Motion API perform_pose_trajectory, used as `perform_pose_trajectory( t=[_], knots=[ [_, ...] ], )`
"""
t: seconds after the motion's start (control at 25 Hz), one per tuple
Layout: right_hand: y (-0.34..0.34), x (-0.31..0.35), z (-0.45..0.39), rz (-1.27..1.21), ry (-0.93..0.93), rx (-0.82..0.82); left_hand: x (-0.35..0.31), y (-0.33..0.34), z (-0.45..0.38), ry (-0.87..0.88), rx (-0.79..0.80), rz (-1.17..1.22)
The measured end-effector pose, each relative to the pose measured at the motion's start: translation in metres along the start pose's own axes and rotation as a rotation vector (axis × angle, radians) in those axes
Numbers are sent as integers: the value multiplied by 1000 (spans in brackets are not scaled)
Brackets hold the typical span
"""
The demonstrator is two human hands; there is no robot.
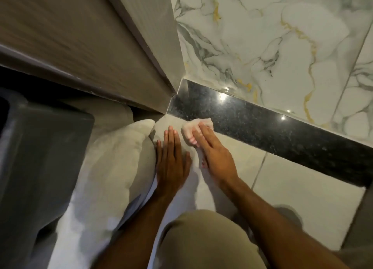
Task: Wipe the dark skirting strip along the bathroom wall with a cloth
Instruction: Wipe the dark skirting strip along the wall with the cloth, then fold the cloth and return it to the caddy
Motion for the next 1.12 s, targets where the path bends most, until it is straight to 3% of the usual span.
perform_pose_trajectory(
  t=[0.08,0.24,0.48,0.64,0.88,1.12],
  knots=[
    [-33,27,12,-98,197,21,-12,-39,4,5,97,-3],
    [-129,99,50,-456,574,-114,-23,-163,22,17,99,104],
    [-274,250,135,-455,559,-78,4,-393,87,77,167,261],
    [-321,333,184,-339,519,-102,37,-484,145,145,156,305],
    [-288,444,240,-241,450,-91,155,-518,226,156,233,279],
    [-175,540,250,-272,478,56,311,-501,207,127,100,189]
  ],
)
Point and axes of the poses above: each hand's wrist, its own z-axis away from the middle knuckle, its own y-axis out of the palm, x = y × z, the point moved 4 cm from there along -z, towards the middle knuckle, and after that the axes turned 13 degrees about -x, right-handed, at the moved point
